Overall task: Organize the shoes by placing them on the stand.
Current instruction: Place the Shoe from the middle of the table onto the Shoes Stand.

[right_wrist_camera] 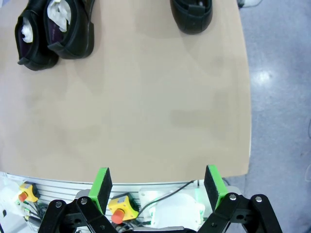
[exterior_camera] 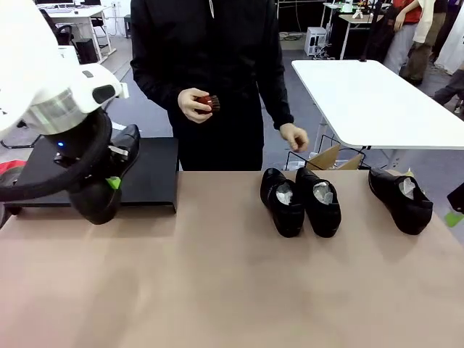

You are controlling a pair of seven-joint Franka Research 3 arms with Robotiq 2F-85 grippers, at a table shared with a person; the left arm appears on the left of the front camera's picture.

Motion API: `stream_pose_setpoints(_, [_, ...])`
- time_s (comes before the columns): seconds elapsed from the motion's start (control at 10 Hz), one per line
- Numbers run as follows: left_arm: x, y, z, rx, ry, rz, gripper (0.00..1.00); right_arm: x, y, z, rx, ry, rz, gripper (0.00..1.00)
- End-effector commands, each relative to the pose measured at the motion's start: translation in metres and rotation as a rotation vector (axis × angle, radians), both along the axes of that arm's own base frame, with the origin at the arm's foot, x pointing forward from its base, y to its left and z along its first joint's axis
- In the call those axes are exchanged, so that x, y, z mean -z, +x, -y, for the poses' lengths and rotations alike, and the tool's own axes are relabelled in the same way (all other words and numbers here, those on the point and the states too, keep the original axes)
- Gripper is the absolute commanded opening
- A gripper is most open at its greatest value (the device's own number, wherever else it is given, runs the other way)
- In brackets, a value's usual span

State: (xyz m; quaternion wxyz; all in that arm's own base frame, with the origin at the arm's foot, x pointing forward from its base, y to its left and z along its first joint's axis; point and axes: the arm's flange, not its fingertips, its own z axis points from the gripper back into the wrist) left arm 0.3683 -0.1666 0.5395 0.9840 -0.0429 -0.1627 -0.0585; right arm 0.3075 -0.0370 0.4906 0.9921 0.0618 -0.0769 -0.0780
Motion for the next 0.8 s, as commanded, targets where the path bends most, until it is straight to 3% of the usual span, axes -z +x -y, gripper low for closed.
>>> stream_pose_setpoints(0.0, [0.002, -0.004, 0.011, 0.036, 0.006, 0.004, 0.00, -0.001, -0.001, 0.001, 0.000, -0.001, 0.004, 1.00])
stream_pose_setpoints(0.4, [0.005, -0.003, 0.011, 0.026, 0.005, -0.013, 0.00, -0.001, -0.001, 0.001, 0.000, -0.001, 0.004, 1.00])
stream_pose_setpoints(0.5, [0.008, 0.005, 0.007, -0.015, 0.101, 0.014, 0.00, -0.001, -0.001, 0.001, 0.000, -0.001, 0.004, 1.00])
stream_pose_setpoints(0.7, [0.024, 0.051, -0.011, -0.196, 0.160, 0.081, 0.00, -0.001, -0.001, 0.001, 0.000, -0.001, 0.004, 1.00])
